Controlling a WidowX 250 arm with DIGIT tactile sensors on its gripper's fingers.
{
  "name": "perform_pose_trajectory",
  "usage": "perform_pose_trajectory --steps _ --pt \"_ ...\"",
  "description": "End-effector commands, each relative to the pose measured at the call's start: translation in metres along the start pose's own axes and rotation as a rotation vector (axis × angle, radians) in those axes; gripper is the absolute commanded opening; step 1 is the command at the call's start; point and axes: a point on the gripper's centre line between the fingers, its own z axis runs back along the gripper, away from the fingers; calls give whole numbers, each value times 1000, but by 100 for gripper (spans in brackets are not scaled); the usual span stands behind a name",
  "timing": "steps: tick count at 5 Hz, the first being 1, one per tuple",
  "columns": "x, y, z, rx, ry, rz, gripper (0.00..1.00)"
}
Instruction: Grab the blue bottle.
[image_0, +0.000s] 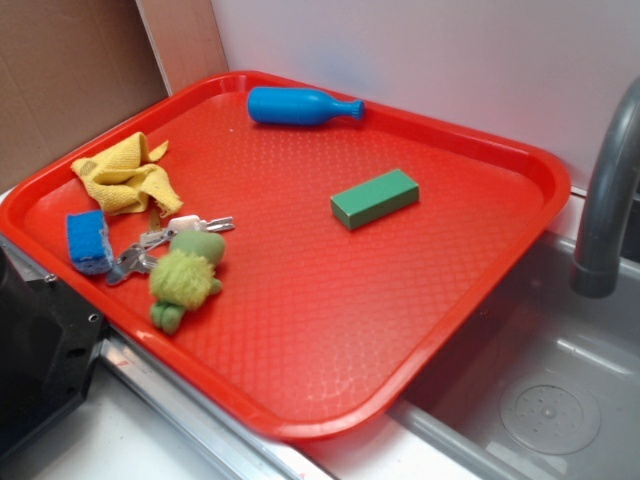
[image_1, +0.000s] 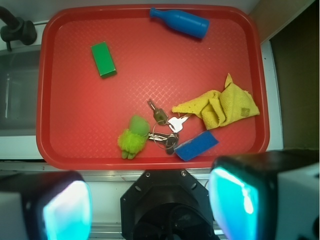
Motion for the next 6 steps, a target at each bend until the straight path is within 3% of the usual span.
perform_pose_trajectory --steps 1,2,3,4,6 --pt "0 0 0 0 0 0 100" --pt "45 43 -53 102 42 -47 100" --pt "87 57 -69 163 -2 -99 100" --pt "123 71 -97 76 -29 -262 100" --pt "174 88 -143 54 -50 -433 100"
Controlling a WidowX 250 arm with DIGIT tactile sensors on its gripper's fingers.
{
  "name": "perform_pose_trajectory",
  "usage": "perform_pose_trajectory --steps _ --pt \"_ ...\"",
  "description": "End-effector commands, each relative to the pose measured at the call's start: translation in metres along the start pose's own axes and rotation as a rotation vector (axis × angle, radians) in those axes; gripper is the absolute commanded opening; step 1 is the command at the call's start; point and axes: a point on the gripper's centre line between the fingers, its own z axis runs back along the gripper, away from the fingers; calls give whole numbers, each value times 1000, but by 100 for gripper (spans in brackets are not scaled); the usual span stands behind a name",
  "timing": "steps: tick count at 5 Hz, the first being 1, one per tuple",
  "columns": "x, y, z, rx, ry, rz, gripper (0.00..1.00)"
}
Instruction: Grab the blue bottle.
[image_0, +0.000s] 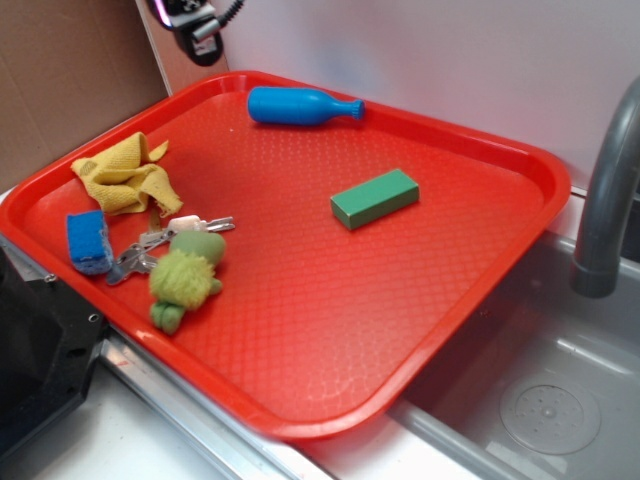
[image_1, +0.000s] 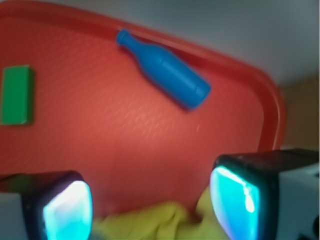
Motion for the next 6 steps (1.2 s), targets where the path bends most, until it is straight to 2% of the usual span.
perform_pose_trajectory --steps 1,2,4,6 --pt "41 20 -25 23 -99 -149 100" --pt "50 16 -44 16 -140 -211 100" --pt "61 18 -74 8 -107 -241 100" --pt "50 13 -96 -3 -46 -254 100"
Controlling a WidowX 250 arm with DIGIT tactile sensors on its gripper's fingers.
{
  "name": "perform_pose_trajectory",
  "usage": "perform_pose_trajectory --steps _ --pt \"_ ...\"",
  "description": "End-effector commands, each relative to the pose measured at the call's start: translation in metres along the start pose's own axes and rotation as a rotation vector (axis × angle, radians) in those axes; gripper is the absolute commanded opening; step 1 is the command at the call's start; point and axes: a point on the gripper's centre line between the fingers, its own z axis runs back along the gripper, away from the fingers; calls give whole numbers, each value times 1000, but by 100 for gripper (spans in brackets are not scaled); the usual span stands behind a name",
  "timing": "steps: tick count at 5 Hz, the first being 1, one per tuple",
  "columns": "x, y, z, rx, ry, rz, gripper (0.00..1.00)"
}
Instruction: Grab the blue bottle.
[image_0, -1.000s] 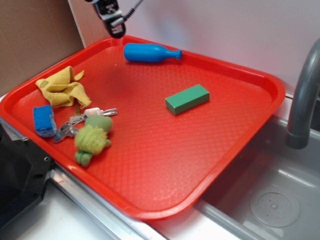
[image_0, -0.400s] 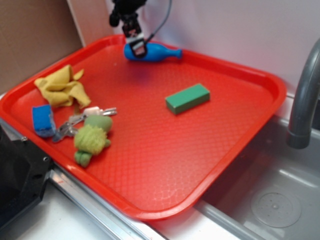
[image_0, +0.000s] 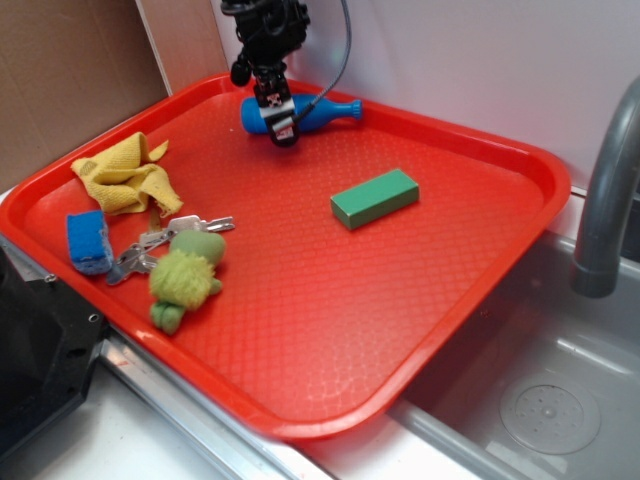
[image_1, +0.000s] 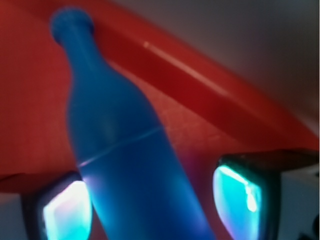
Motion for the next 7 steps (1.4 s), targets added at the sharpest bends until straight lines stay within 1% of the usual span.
perform_pose_trajectory --steps 1,2,3,4,5,6,7 --pt "5 -14 27 44 -24 38 0" --pt "-9 -30 80 98 -69 133 0" --pt "-26 -50 133 132 -82 272 0" --pt "-34 -68 166 131 -56 345 0" --pt "-32 -83 178 115 22 488 0" --pt "-30 -92 181 7 42 601 0" --pt "-30 -90 172 -5 77 692 0"
